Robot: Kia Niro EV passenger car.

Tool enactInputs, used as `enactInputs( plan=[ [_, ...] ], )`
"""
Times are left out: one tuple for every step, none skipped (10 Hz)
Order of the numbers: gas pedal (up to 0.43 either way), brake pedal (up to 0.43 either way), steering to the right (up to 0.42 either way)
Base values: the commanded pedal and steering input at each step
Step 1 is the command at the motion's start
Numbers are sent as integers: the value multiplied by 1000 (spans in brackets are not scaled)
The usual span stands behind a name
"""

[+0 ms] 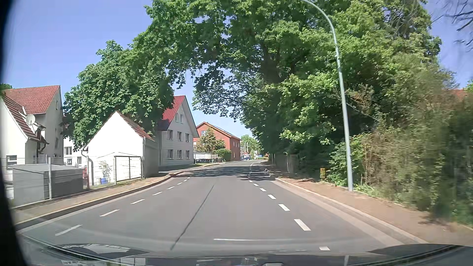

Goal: Follow the waypoints while adhering to traffic rules and regulations

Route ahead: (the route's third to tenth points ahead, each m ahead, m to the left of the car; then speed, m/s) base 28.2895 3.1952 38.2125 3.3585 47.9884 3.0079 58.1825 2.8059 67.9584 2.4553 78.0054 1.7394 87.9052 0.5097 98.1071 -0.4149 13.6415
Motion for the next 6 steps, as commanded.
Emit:
enactInputs(
  plan=[
    [118, 0, -16],
    [130, 0, -16],
    [130, 0, -15],
    [138, 0, -15],
    [150, 0, -13],
    [150, 0, -11]
  ],
)
